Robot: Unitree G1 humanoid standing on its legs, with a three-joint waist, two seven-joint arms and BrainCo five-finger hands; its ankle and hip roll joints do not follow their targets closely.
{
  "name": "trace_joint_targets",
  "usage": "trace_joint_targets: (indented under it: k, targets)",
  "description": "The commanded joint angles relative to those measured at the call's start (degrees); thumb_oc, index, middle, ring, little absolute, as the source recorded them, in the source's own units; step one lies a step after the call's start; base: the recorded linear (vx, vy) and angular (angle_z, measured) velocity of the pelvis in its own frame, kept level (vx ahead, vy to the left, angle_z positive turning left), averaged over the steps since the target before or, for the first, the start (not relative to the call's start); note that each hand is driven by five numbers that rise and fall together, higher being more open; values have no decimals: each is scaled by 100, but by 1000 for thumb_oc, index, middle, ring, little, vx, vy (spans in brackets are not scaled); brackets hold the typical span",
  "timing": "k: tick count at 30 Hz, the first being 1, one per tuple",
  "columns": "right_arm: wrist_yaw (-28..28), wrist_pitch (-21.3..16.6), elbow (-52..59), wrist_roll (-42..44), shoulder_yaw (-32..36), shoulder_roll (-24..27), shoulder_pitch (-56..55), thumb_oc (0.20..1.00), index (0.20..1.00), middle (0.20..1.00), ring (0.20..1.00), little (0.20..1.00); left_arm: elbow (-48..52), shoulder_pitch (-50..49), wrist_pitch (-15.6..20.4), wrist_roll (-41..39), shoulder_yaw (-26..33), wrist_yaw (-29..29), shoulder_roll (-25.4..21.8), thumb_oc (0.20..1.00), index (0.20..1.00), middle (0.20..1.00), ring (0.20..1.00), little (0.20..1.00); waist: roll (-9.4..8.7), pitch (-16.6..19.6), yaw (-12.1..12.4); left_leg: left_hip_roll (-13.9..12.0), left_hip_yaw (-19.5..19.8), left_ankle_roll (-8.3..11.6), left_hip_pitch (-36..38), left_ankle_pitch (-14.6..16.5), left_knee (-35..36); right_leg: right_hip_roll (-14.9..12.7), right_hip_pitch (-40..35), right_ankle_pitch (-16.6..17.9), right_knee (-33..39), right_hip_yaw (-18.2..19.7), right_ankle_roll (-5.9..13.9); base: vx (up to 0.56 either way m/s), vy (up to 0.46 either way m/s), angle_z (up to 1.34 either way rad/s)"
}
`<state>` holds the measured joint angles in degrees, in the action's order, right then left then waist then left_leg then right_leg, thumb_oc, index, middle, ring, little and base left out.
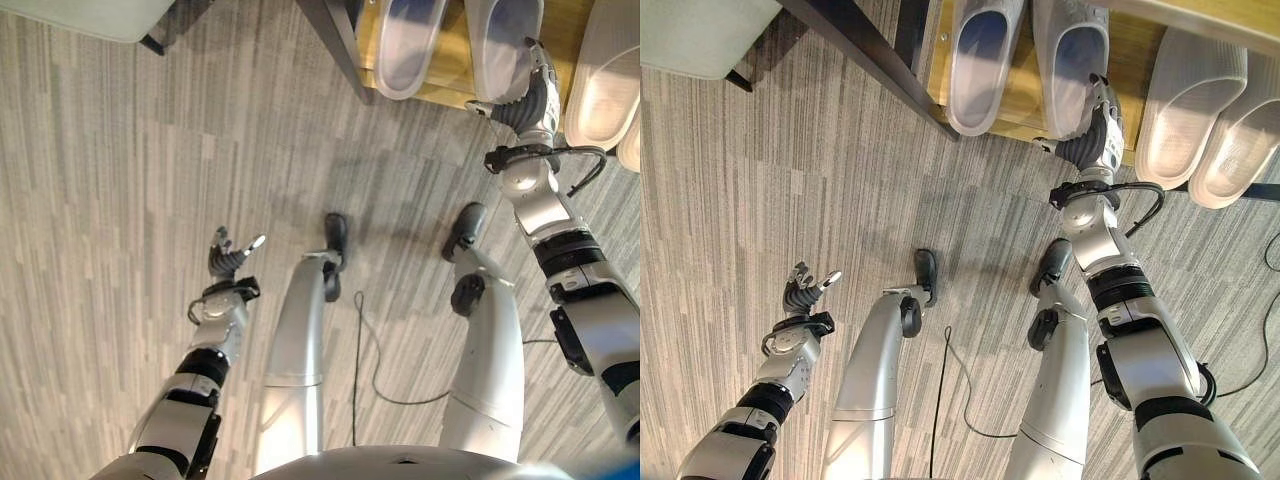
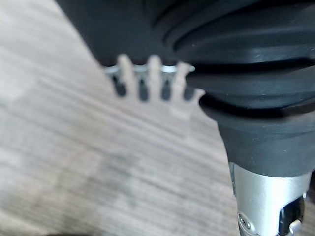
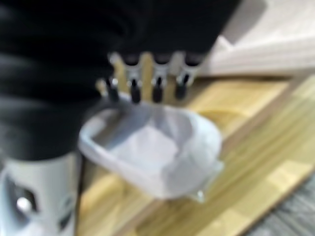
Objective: Arrange the slippers neatly on the shoe rack.
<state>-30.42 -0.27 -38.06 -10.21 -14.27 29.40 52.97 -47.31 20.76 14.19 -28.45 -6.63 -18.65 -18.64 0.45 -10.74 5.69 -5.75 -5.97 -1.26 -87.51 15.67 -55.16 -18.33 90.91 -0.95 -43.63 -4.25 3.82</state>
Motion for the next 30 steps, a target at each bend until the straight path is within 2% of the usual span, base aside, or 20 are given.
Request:
trace_joint_targets:
  k: [1, 16, 22, 30]
  targets:
    - [-30, -138, 289, 125, -152, -64, -83, 1000, 1000, 1000, 1000, 1000, -299, -115, 71, 301, 35, -45, -287, 1000, 1000, 1000, 1000, 1000, 82, 186, -55, -17, 329, -59, -72, -698, 895, -171, -415, -196, -188, 82, 193, 0, 0, 0]
    - [199, -254, 433, 124, -525, -655, -32, 1000, 1000, 1000, 1000, 1000, -521, 9, -15, 705, -226, -98, -202, 1000, 1000, 1000, 1000, 1000, 93, 194, -57, -39, 309, -45, 28, -717, 1022, -104, -512, -206, -81, 5, 192, 0, 0, 0]
    - [187, -387, 382, 525, -586, -945, 181, 1000, 1000, 1000, 1000, 1000, -582, 71, -49, 788, -335, -158, -184, 1000, 1000, 1000, 1000, 1000, 80, 256, -18, -36, 348, -42, 20, -714, 1006, -92, -520, -218, -101, -9, 180, 0, 0, 0]
    - [226, -589, 485, 868, -511, -971, 65, 1000, 1000, 1000, 1000, 1000, -498, 33, -5, 788, -318, -216, -166, 1000, 1000, 1000, 1000, 1000, 56, 273, -3, -51, 351, -18, 190, -747, 1123, -99, -729, -200, -27, -81, 195, -13, 4, 1]
